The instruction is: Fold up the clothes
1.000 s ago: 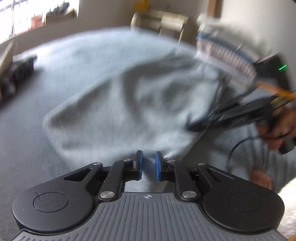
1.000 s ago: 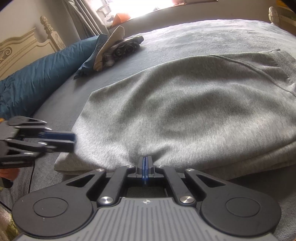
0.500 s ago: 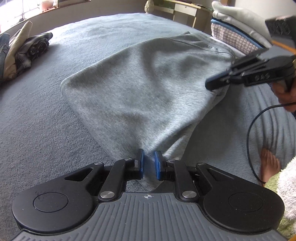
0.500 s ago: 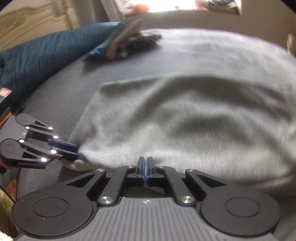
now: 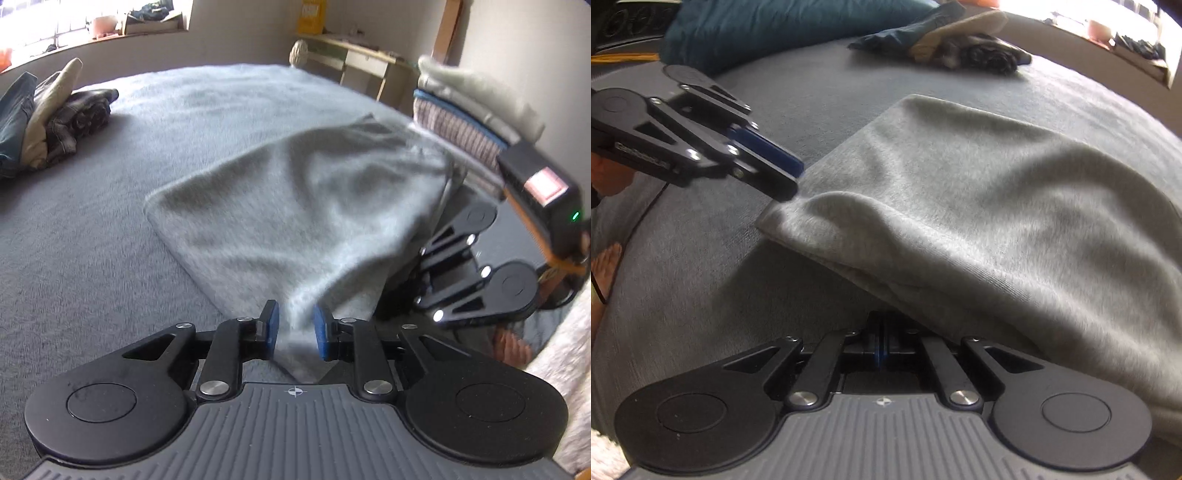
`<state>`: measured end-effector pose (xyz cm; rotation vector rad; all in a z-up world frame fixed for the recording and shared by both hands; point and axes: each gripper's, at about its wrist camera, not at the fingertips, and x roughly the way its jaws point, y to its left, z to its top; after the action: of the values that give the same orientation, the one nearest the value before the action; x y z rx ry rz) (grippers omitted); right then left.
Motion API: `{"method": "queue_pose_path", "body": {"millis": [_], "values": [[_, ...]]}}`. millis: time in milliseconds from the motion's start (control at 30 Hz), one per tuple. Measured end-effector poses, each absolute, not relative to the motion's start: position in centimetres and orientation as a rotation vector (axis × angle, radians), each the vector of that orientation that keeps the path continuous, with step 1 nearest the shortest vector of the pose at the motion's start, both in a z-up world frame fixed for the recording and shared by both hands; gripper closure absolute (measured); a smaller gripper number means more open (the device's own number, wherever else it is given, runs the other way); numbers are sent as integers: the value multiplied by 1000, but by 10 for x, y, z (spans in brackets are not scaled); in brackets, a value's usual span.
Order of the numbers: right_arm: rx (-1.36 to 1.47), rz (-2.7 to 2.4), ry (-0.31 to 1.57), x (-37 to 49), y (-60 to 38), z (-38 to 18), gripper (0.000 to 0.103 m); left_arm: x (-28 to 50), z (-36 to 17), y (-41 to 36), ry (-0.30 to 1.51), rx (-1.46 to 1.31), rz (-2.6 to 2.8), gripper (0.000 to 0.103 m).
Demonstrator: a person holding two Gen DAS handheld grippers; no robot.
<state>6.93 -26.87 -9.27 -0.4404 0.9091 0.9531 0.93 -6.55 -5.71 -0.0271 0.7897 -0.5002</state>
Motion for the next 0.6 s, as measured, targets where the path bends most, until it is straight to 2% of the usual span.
{"method": "queue_pose_path", "body": {"millis": [233, 433, 533, 600], "values": [[-342, 981, 924, 70, -291, -52, 103, 34, -59, -74, 736, -25, -535, 76], [-21, 885, 907, 109, -321, -20, 102, 42, -89, -84, 789, 103, -477, 75], [117, 836, 941, 126, -334, -26, 102, 35, -83, -77, 766, 98, -476, 74], [231, 864, 981, 131, -342, -31, 102, 31, -75, -71, 750, 69, -475, 70]]}}
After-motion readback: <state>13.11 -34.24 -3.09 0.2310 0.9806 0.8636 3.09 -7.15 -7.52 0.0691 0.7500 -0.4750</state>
